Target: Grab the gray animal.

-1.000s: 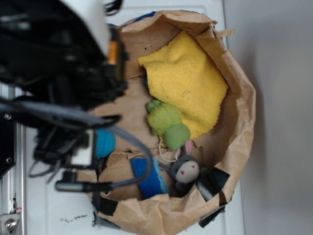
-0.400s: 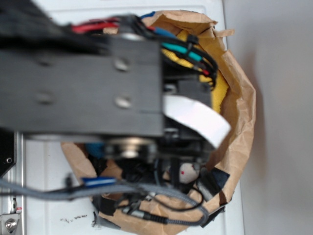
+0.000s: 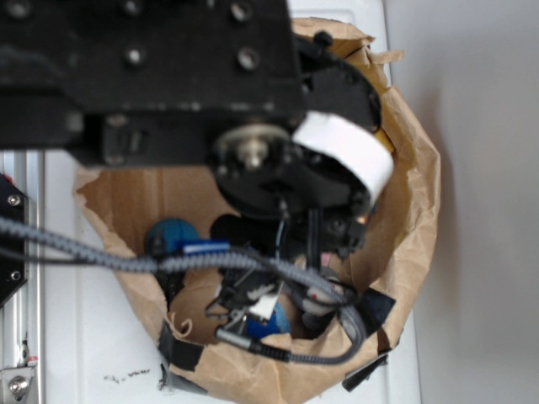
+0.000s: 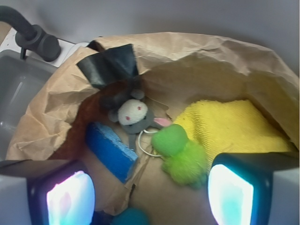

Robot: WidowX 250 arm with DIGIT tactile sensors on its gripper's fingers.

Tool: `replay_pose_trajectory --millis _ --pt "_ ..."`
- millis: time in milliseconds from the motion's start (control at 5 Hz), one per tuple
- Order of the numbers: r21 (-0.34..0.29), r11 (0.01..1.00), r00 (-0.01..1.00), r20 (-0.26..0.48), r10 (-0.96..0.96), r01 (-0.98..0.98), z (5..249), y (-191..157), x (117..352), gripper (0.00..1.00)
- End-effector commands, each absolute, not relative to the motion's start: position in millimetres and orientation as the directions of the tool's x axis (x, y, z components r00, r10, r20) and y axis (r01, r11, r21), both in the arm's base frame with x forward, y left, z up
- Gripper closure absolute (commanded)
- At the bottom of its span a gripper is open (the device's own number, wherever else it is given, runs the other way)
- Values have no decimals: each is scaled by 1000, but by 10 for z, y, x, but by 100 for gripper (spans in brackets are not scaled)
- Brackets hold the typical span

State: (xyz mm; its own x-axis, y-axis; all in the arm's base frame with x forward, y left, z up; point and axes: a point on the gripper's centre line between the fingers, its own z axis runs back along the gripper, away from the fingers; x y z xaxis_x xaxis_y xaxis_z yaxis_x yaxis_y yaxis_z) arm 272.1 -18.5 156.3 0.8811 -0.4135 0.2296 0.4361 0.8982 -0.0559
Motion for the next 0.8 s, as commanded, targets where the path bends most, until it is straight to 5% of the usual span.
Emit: replay_pose_trajectory --millis 0,600 --pt "-41 901 876 258 -408 432 1669 -223 2734 0" --pt "48 886 867 188 -462 461 1089 -30 2823 0"
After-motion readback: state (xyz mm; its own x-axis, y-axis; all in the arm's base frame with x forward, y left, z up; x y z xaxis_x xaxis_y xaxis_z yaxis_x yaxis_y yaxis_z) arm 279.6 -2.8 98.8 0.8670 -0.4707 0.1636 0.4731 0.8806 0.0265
